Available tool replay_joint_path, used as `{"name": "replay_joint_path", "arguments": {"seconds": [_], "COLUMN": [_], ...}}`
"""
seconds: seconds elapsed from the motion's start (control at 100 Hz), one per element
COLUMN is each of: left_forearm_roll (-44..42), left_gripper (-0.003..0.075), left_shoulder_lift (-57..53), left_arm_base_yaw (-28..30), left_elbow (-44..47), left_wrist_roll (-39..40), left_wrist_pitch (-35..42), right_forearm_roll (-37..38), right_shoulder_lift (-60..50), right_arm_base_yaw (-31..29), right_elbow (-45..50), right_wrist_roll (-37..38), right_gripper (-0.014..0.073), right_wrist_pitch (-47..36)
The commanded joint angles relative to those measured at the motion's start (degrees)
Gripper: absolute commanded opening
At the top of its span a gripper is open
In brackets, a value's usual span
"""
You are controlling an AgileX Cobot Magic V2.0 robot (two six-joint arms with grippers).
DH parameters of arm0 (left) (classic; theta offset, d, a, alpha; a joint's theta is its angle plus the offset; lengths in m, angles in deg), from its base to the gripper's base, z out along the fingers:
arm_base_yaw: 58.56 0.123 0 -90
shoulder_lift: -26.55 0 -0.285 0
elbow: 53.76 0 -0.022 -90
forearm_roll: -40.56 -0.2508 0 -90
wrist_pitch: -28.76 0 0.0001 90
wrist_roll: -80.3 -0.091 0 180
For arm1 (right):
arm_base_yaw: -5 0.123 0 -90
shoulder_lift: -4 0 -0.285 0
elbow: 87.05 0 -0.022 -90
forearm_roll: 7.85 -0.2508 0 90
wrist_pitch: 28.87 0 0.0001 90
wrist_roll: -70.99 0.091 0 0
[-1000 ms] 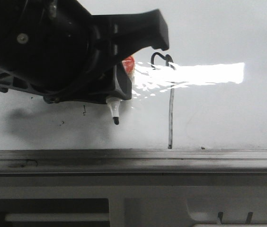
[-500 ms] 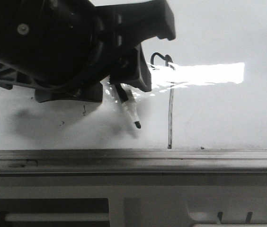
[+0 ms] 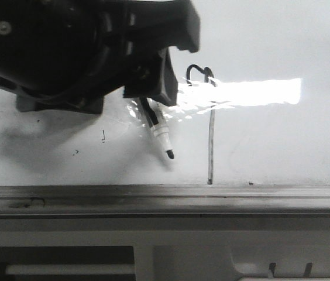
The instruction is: Write number 9 on whiteboard
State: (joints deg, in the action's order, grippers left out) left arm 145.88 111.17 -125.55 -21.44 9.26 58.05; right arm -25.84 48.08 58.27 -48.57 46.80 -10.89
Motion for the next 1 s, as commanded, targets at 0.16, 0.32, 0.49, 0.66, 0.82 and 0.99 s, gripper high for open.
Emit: {"name": "replay_joint_path", "arguments": {"seconds": [0.16,0.32,0.49,0.66,0.82,0.99], "left_forearm_roll": [1.3,1.3,1.3,1.3,1.3,1.3], "left_gripper": [0.0538,0.0520,0.0261,-0.0017,-0.0018,-0.0018], "left_shoulder_lift": [-7.4,-12.9,-21.9,-32.2,-39.9,-43.6], "left_arm_base_yaw": [-7.1,-12.1,-19.5,-26.7,-31.2,-32.2], "left_elbow": [-0.8,-0.8,0.4,3.1,6.2,7.0], "left_wrist_roll": [-3.0,-3.8,-12.3,-18.6,-18.8,-18.8], "left_wrist_pitch": [8.2,14.7,21.8,22.6,22.6,22.5], "right_forearm_roll": [-0.5,2.9,6.1,20.9,24.6,23.6], "right_shoulder_lift": [-0.3,-2.1,-9.3,-19.0,-26.7,-29.6], "right_arm_base_yaw": [-0.3,-0.3,-0.5,-3.4,-4.9,-4.9], "right_elbow": [-2.0,-2.0,-2.0,-1.8,-1.6,-1.6], "right_wrist_roll": [-0.4,-0.4,-0.1,12.4,13.4,13.4], "right_gripper": [-0.0066,-0.0065,-0.0045,-0.0045,-0.0045,-0.0045], "right_wrist_pitch": [-5.1,-4.0,5.2,17.2,20.9,20.9]}}
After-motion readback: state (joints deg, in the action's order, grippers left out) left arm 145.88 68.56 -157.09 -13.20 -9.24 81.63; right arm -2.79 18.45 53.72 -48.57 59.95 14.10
